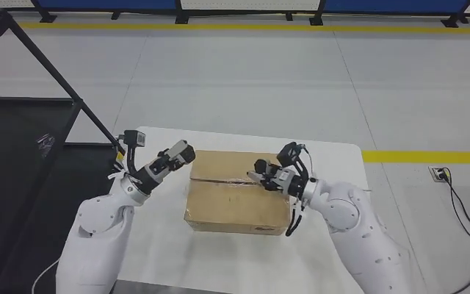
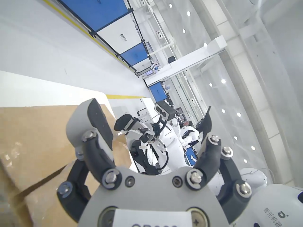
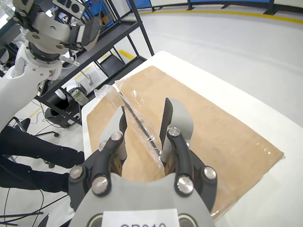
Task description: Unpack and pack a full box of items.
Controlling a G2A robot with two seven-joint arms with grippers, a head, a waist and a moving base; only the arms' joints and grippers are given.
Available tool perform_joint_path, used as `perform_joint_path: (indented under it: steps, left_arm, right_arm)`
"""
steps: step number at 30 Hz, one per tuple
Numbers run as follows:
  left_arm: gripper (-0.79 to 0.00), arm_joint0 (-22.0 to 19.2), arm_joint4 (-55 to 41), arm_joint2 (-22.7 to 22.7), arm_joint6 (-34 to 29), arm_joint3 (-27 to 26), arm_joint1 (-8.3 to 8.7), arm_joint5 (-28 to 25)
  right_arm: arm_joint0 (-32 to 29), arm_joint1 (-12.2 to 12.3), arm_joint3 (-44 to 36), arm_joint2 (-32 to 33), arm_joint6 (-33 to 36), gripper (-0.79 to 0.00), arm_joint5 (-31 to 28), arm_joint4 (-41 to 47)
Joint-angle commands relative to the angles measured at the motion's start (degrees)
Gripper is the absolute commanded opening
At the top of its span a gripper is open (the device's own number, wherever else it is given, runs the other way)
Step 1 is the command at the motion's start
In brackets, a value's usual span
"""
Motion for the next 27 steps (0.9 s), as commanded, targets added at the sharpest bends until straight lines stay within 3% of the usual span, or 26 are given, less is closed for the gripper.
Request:
perform_joint_path:
  steps: [1, 3, 8, 15, 27]
  left_arm:
    - [-0.003, 1.87, 0.01, -1.16, -1.05, -0.8, 0.36, -0.03]
    - [-0.003, 3.04, -0.06, -1.67, -1.48, -1.24, 0.58, -0.27]
    - [-0.003, 4.26, -0.89, -1.6, -1.87, -1.58, 0.87, -0.34]
    - [-0.012, 4.67, -2.16, -1.29, -2.0, -0.84, 1.18, -0.95]
    - [-0.015, 7.82, -4.63, -4.22, -1.46, -0.72, 2.09, -2.33]
  right_arm:
    - [0.87, -0.03, 1.29, -1.21, 3.44, -0.579, 0.95, 1.28]
    - [1.87, -0.06, 2.28, -2.11, 6.85, -0.606, 2.81, 2.67]
    - [2.69, -0.06, 2.06, -3.16, 9.65, -0.773, 7.01, 4.49]
    - [3.54, -0.3, 0.27, -4.94, 7.93, -0.785, 18.31, -0.29]
    - [9.35, -2.1, 4.71, -12.06, 8.91, -0.785, 20.44, 1.4]
